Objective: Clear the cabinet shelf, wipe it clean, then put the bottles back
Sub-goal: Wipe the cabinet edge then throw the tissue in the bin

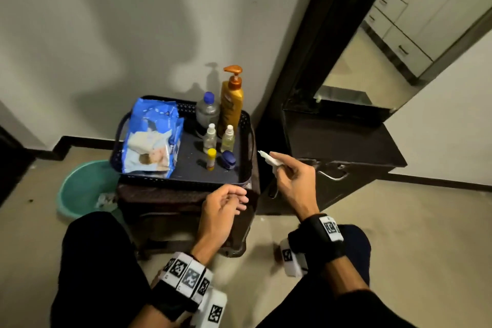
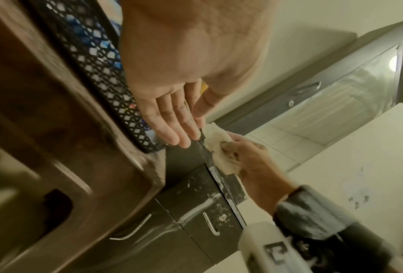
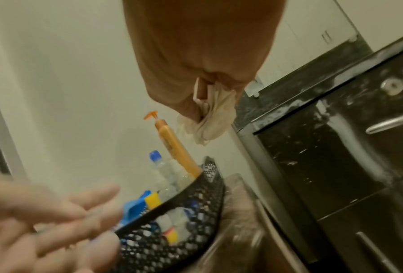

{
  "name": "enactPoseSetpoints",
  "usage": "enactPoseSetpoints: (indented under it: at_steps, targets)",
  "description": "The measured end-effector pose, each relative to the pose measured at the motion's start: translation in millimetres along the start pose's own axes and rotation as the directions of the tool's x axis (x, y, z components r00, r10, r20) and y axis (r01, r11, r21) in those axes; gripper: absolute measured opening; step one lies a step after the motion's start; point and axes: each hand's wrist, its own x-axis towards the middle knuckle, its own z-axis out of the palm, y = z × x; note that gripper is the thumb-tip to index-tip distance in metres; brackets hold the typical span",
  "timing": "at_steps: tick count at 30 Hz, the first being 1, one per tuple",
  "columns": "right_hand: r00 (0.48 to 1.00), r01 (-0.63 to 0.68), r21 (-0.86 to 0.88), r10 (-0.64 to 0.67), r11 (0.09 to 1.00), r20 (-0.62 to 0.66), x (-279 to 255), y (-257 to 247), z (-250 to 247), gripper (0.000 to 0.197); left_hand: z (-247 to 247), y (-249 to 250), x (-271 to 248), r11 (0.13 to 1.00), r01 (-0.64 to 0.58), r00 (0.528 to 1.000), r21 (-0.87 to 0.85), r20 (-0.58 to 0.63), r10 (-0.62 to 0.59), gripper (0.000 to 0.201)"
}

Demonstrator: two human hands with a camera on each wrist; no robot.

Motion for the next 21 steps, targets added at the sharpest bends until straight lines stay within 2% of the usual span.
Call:
enactPoseSetpoints:
  at_steps: [2,4,8,11,14,16,18,21]
  targets:
    - [0.999,-0.027,0.126,0.030,0.992,-0.020,-5.8,-19.0,6.6,0.033,-24.4,-3.7,-2.8,1.000,0.012,0.999,-0.011,-0.051,-0.013,0.028]
    - [1.000,-0.020,0.186,0.016,0.982,0.023,-10.1,-43.9,18.2,0.028,-54.6,-6.6,-6.2,0.999,0.030,0.992,-0.033,-0.120,-0.034,0.029]
    - [0.979,-0.012,0.220,-0.034,0.975,0.200,-9.4,-102.9,52.8,0.021,-115.2,-0.7,-4.6,0.993,0.027,0.955,-0.119,-0.292,-0.061,0.029]
    - [0.922,-0.070,0.222,-0.022,0.972,0.387,-7.2,-145.9,100.9,0.020,-164.6,10.4,-2.6,0.982,-0.012,0.910,-0.186,-0.410,-0.066,0.028]
    - [0.832,-0.121,0.192,-0.006,0.974,0.554,-4.0,-172.3,182.3,0.012,-222.5,16.8,-1.6,0.967,-0.050,0.839,-0.248,-0.536,-0.094,0.026]
    - [0.779,-0.125,0.116,0.025,0.985,0.627,-2.6,-184.8,243.7,0.015,-262.5,14.6,-0.8,0.957,-0.062,0.780,-0.282,-0.612,-0.130,0.024]
    - [0.743,-0.119,0.020,0.076,0.993,0.665,-2.0,-197.1,306.1,0.026,-301.2,7.8,1.1,0.951,-0.053,0.730,-0.305,-0.661,-0.171,0.024]
    - [0.713,-0.085,-0.117,0.142,0.989,0.687,2.2,-208.8,385.1,0.018,-343.6,-3.3,3.2,0.952,0.013,0.701,-0.307,-0.676,-0.228,0.022]
